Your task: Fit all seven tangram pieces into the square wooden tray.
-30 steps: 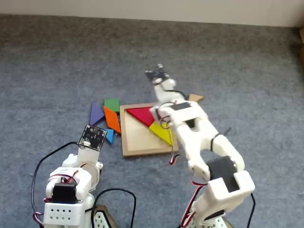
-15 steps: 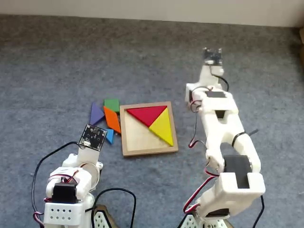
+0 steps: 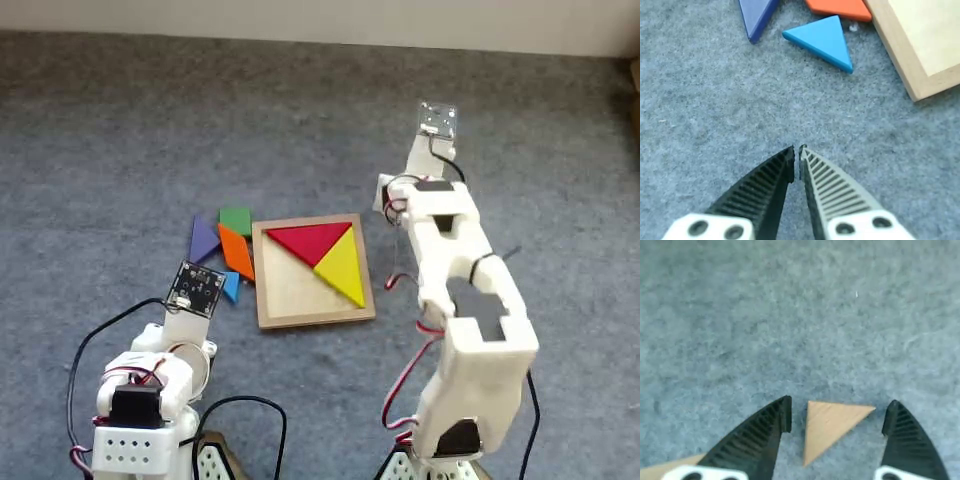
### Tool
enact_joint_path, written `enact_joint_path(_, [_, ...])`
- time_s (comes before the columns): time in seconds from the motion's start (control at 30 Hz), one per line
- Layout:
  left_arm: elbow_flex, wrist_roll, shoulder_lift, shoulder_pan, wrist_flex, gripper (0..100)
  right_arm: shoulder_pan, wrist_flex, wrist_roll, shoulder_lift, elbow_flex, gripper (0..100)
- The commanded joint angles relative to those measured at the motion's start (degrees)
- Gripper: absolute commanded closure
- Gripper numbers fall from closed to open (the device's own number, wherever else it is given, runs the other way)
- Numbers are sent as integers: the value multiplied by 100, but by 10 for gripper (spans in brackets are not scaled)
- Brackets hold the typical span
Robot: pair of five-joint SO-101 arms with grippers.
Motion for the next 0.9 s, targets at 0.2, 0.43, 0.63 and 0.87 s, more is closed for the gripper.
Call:
enact_joint_path(0.2, [110, 44, -145, 31, 26, 954, 22, 2352, -905, 1763, -3433, 710])
enact_joint_path(0.43, [110, 44, -145, 31, 26, 954, 57, 4215, -1240, 3213, -5991, 731])
enact_joint_path(0.63, [110, 44, -145, 31, 26, 954, 57, 5464, -1398, 4145, -7960, 804])
enact_joint_path(0.87, [110, 44, -145, 31, 26, 954, 22, 6325, -1389, 4813, -9376, 807])
